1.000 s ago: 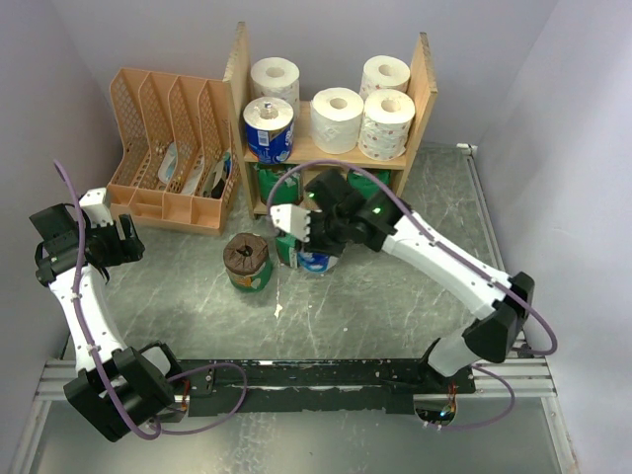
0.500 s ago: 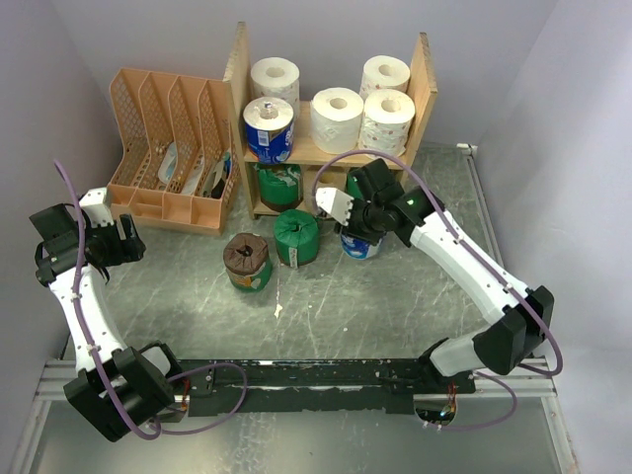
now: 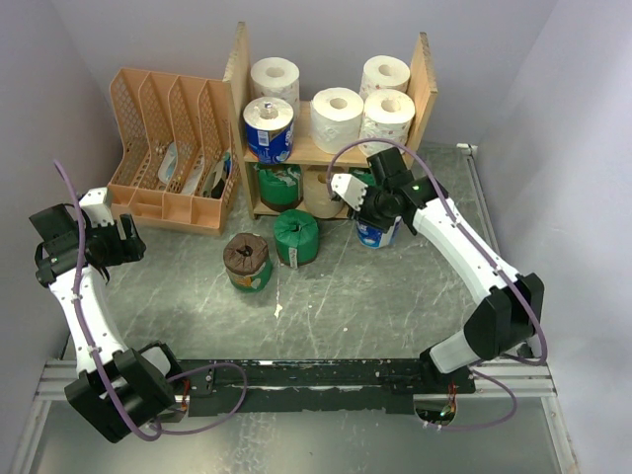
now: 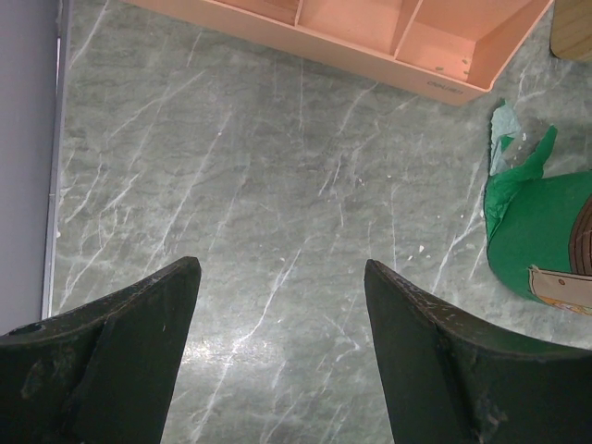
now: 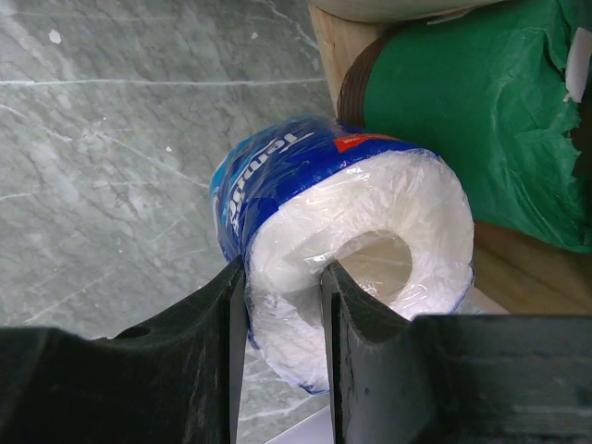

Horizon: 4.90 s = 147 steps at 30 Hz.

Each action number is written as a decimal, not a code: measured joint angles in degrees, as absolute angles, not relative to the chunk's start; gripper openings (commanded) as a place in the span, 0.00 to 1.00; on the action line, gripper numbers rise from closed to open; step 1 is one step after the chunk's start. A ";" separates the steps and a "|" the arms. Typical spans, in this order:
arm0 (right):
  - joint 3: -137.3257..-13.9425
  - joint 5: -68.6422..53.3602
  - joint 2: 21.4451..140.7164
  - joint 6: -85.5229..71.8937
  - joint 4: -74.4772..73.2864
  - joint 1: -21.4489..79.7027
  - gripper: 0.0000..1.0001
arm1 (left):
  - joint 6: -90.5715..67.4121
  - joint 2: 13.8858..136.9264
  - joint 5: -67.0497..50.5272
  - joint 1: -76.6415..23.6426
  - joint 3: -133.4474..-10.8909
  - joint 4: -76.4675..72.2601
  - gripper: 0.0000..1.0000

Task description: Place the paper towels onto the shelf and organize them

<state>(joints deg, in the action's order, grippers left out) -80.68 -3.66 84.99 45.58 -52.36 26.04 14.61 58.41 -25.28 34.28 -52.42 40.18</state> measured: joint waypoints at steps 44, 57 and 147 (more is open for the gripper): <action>-84.33 -5.34 93.84 47.29 -39.75 21.41 0.00 | 14.61 57.60 -25.36 34.28 -52.42 40.23 0.82; -84.33 -5.65 94.21 47.27 -38.19 21.30 0.28 | 14.63 57.60 -25.36 34.28 -52.42 40.25 0.82; -71.24 -2.04 94.15 44.49 -29.74 24.25 0.54 | 14.83 57.74 -26.09 34.28 -52.42 40.34 0.82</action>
<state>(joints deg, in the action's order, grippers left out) -71.24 -2.04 94.15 44.49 -29.74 24.25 14.83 57.74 -26.09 34.28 -52.42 40.34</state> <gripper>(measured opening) 0.537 0.822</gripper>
